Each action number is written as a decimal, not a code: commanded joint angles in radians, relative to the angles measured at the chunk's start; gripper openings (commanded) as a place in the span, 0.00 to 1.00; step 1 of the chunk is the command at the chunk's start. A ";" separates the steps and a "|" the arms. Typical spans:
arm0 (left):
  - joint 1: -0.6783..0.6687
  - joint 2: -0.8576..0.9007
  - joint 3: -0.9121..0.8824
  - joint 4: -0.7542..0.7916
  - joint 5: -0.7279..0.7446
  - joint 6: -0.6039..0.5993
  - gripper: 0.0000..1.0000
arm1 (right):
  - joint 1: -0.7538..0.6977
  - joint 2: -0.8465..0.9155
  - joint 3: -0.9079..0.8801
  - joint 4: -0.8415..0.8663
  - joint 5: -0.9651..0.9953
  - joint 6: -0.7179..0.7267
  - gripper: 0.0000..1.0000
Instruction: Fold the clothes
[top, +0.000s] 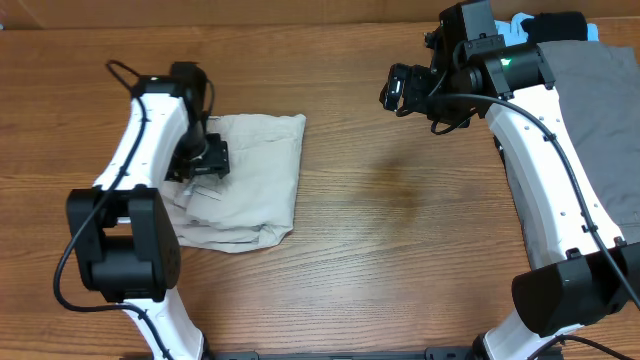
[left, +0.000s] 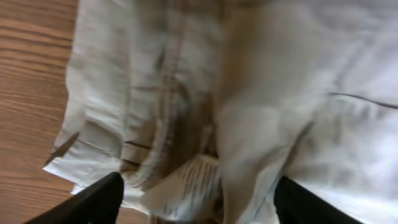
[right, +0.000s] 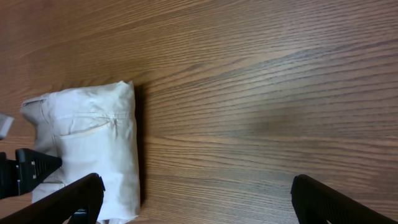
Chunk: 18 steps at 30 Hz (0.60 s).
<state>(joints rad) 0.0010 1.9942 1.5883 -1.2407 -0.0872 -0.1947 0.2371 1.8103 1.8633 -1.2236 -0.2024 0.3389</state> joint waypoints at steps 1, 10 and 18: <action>0.037 -0.001 0.006 0.005 -0.028 -0.007 0.84 | -0.002 -0.002 -0.005 0.003 -0.001 -0.011 1.00; 0.092 0.001 -0.024 0.122 -0.020 0.047 1.00 | -0.002 -0.002 -0.005 0.003 0.000 -0.033 1.00; 0.101 0.013 -0.085 0.243 -0.014 0.061 0.99 | -0.002 -0.002 -0.005 0.000 0.000 -0.033 1.00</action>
<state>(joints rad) 0.0998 1.9942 1.5398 -1.0290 -0.0952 -0.1673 0.2371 1.8103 1.8633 -1.2247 -0.2028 0.3134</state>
